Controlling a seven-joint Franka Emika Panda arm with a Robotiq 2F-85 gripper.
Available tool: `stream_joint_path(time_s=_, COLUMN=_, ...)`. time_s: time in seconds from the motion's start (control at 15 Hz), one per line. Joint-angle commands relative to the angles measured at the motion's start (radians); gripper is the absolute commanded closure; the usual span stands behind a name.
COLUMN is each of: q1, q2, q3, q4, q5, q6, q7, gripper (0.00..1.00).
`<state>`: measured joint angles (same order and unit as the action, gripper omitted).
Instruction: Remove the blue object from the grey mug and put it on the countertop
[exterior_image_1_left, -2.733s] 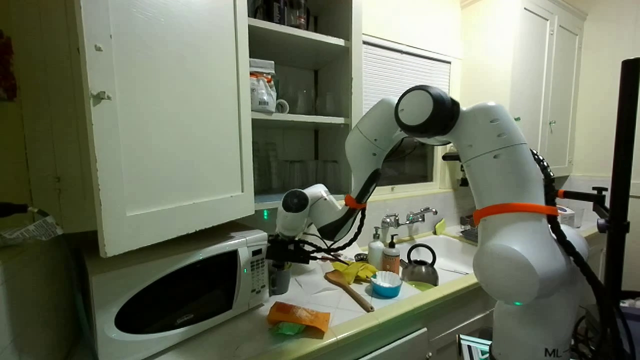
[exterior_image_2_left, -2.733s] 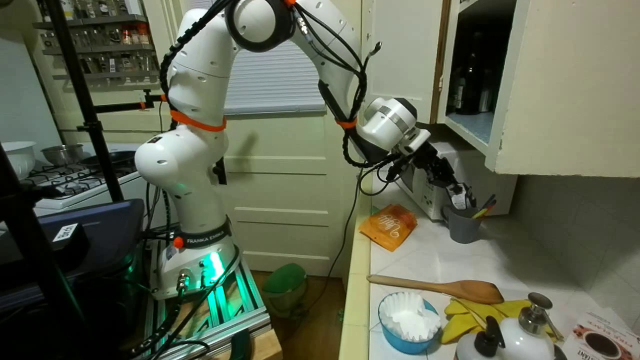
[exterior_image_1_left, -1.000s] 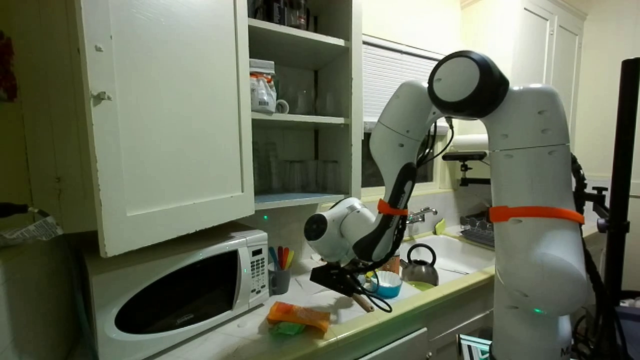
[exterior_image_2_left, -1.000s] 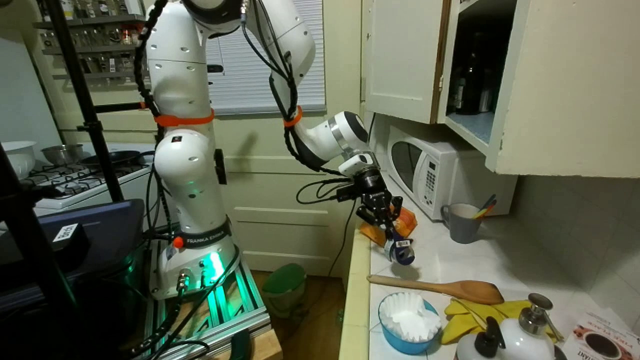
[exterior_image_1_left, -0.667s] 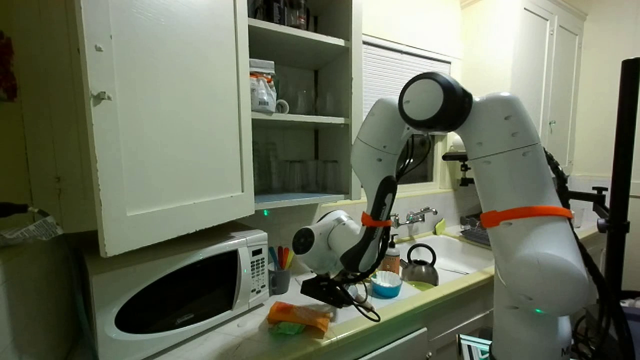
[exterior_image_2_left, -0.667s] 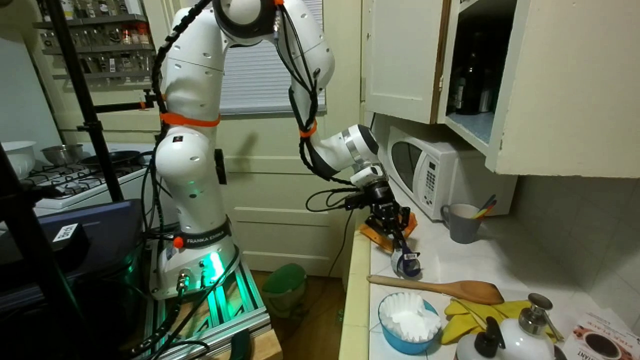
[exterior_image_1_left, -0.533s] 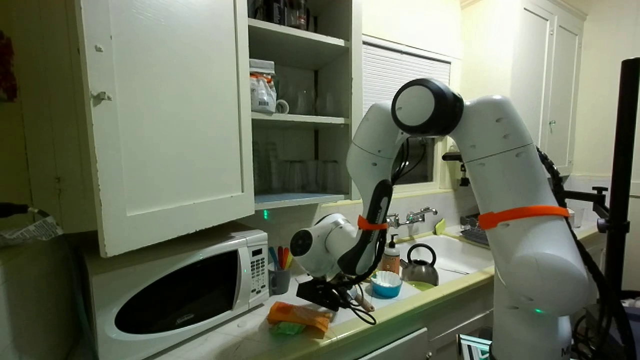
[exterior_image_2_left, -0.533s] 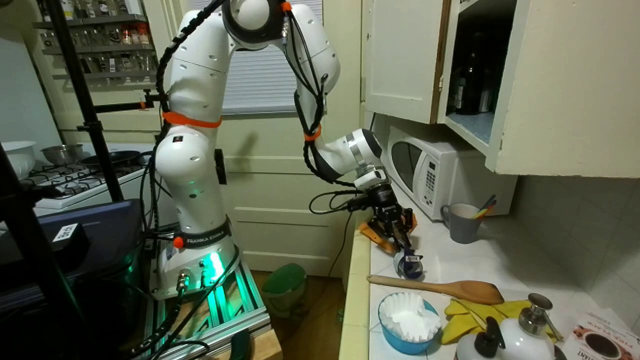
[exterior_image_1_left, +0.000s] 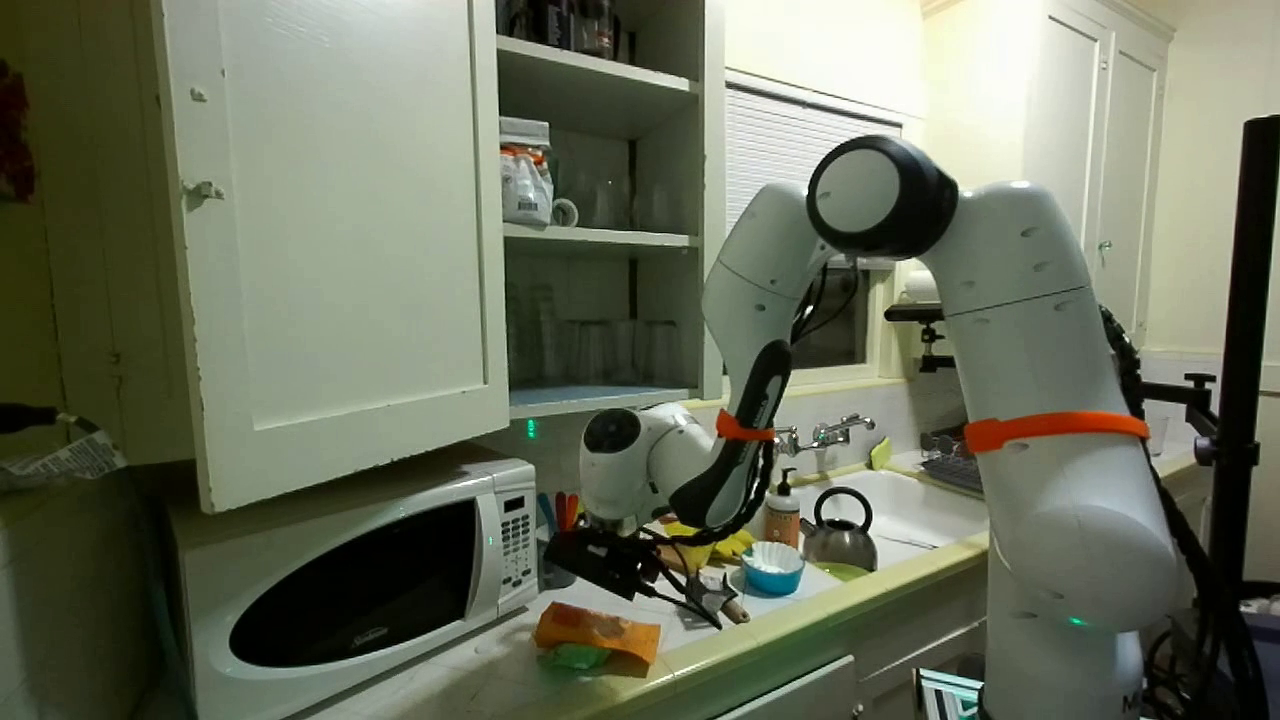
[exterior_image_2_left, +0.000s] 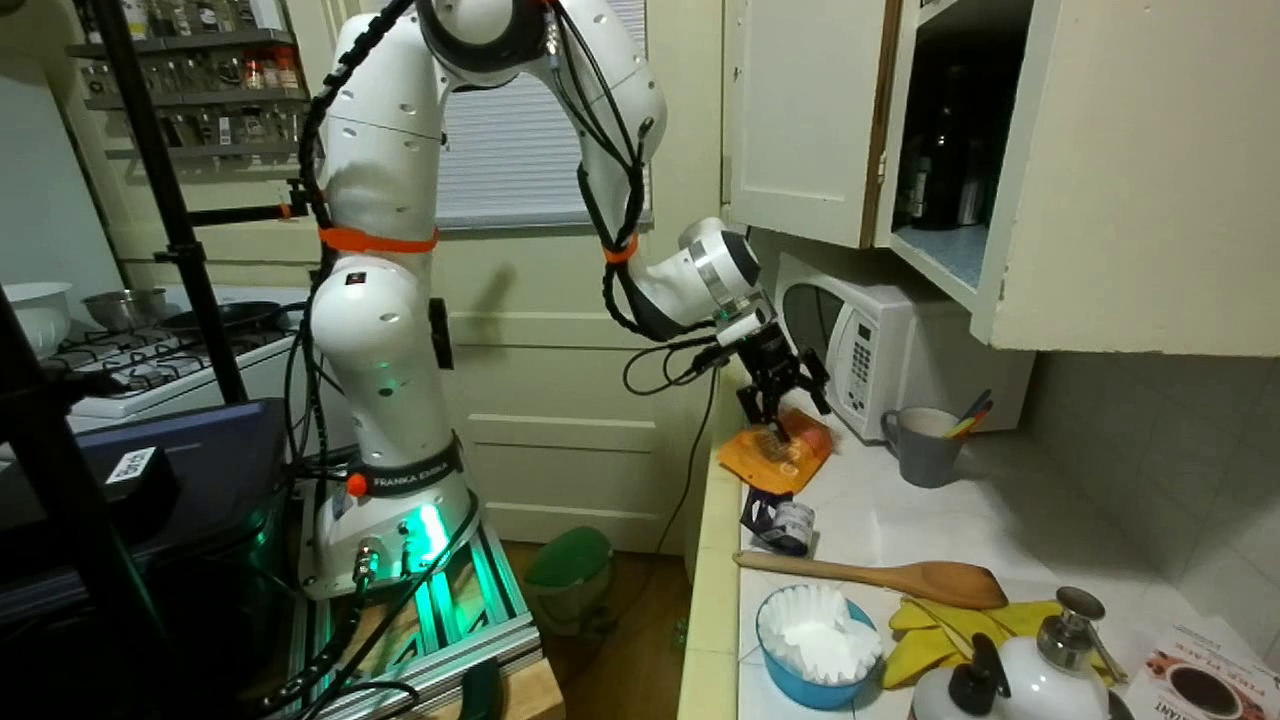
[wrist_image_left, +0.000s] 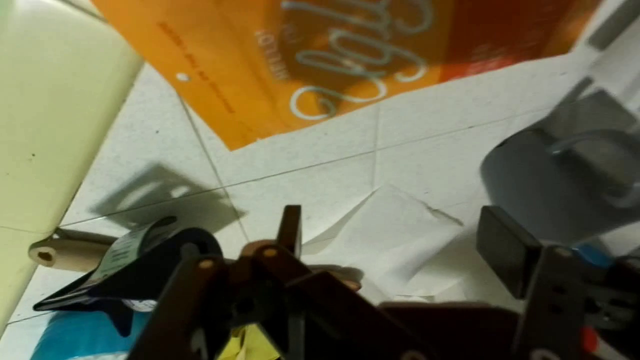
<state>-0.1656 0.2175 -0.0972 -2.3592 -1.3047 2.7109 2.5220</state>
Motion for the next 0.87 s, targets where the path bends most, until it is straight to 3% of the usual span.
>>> stream_joint_path(time_s=0.0, q1=-0.026, q2=-0.191, q3=0.004, q4=-0.155, q5=-0.003, q6=0.189, q7=-0.082, gripper=0.0)
stream_joint_path(time_s=0.33, q1=-0.07, q2=-0.323, q3=-0.057, q4=-0.346, q5=0.021, q6=0.452, q7=-0.434, gripper=0.01)
stream_joint_path(time_s=0.53, q1=-0.089, q2=-0.382, q3=-0.141, q4=-0.473, q5=0.002, q6=0.592, q7=-0.671, gripper=0.0)
stream_joint_path(time_s=0.6, q1=-0.092, q2=-0.373, q3=-0.177, q4=-0.481, q5=-0.056, q6=0.645, q7=-0.701, gripper=0.0)
stream_joint_path(time_s=0.67, q1=-0.089, q2=-0.298, q3=-0.211, q4=-0.413, q5=-0.18, q6=0.708, q7=-0.647, gripper=0.0)
stream_joint_path(time_s=0.73, q1=-0.08, q2=-0.331, q3=-0.165, q4=-0.428, q5=-0.07, q6=0.625, q7=-0.647, gripper=0.0)
stream_joint_path(time_s=0.8, q1=-0.085, q2=-0.329, q3=-0.181, q4=-0.427, q5=-0.092, q6=0.64, q7=-0.646, gripper=0.0)
